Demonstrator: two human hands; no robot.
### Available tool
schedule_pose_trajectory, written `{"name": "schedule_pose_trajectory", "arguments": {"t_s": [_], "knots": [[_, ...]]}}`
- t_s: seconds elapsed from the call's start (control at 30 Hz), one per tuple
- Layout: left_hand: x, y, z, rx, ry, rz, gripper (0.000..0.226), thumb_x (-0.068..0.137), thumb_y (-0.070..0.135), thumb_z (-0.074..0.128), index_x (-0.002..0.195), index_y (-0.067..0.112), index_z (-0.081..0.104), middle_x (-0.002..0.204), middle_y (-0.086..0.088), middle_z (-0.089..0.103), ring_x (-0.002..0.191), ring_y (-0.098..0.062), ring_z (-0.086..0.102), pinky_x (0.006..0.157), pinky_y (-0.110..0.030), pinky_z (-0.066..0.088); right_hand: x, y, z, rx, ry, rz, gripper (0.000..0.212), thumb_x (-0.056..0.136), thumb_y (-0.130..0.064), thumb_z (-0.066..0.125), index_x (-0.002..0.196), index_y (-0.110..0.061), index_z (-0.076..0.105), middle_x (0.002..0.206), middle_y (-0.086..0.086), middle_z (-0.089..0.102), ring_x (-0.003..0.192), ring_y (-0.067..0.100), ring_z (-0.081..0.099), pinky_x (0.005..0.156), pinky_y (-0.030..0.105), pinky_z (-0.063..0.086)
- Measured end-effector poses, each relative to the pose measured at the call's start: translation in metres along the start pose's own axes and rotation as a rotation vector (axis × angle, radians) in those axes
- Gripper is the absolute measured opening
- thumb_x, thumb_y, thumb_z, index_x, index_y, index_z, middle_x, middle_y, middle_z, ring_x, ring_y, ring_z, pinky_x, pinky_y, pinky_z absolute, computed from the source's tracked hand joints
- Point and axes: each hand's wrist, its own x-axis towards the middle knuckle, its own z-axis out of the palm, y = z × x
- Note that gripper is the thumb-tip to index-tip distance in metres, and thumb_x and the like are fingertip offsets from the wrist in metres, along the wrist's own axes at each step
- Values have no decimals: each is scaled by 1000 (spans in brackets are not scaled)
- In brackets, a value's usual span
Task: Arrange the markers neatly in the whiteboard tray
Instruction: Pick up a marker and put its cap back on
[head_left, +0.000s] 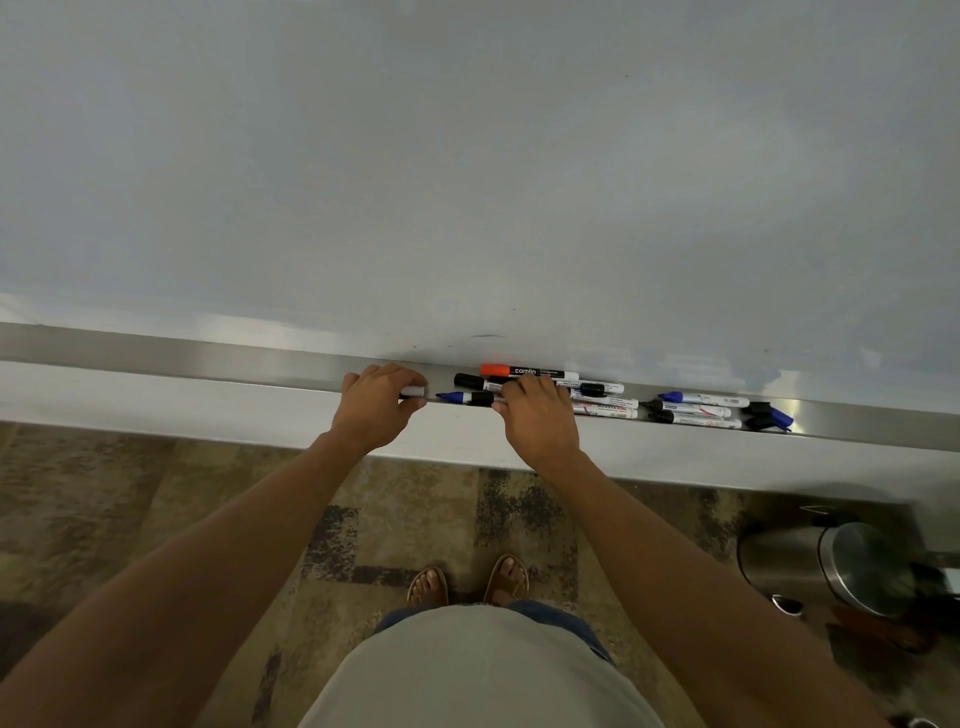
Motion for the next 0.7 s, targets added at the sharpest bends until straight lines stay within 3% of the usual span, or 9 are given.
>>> {"name": "schedule_pose_trajectory", "arguments": {"t_s": [0.23, 0.4, 0.7], "knots": [[0, 3, -2, -21, -8, -11, 14, 90, 30, 60, 102, 27, 66, 107, 5, 65, 100, -23, 55, 85, -37, 31, 5, -12, -4, 37, 59, -65, 27, 89, -24, 63, 112, -8, 63, 109, 13, 65, 100, 35, 58, 84, 45, 46], [1, 4, -3, -33, 2, -27, 12, 88, 26, 61, 100, 26, 66, 105, 5, 65, 99, -24, 55, 81, -35, 29, 15, -20, -3, 50, -8, -188, 29, 89, -20, 62, 116, -11, 63, 114, 13, 61, 111, 33, 53, 89, 43, 43], [4, 1, -2, -38, -1, -82, 18, 87, 18, 63, 102, 27, 66, 107, 4, 65, 100, -25, 56, 79, -34, 27, 30, -37, -1, 45, 16, -151, 19, 92, -22, 59, 101, -8, 66, 100, 10, 64, 103, 29, 53, 88, 40, 43]]}}
